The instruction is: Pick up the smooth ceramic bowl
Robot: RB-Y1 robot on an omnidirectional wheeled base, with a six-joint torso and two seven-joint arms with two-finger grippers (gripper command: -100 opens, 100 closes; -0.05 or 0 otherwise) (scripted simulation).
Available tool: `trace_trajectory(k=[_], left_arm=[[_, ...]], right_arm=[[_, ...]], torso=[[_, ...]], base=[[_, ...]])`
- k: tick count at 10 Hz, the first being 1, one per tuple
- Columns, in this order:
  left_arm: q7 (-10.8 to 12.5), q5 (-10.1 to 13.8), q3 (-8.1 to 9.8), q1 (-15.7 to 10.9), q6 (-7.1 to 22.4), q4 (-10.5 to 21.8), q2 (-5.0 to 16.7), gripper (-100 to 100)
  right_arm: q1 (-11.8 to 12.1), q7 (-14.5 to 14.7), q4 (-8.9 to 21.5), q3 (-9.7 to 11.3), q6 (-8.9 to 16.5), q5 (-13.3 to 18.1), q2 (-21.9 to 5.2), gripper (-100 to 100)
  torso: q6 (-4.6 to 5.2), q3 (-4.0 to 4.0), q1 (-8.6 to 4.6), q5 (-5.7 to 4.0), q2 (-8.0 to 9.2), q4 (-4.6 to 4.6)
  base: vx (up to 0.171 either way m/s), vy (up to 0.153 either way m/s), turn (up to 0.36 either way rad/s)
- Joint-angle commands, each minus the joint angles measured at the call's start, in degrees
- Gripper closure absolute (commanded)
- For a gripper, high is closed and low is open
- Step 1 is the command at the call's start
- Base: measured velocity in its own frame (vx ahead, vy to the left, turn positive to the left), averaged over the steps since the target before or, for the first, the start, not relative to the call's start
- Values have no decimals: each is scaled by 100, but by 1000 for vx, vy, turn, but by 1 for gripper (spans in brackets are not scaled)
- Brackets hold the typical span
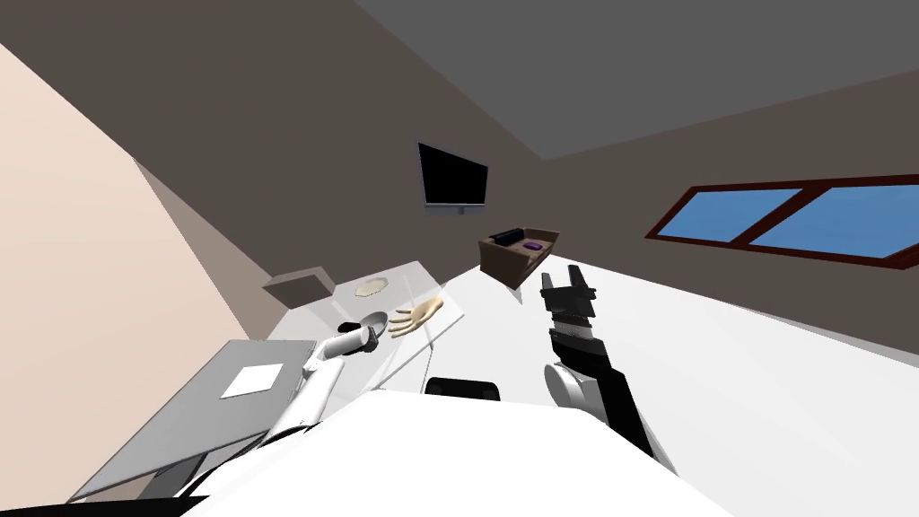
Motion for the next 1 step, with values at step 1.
trace_trajectory(k=[1], left_arm=[[0, 0, 0, 0, 0, 0, 0, 0]], right_arm=[[0, 0, 0, 0, 0, 0, 0, 0]], torso=[[0, 0, 0, 0, 0, 0]], base=[[0, 0, 0]])
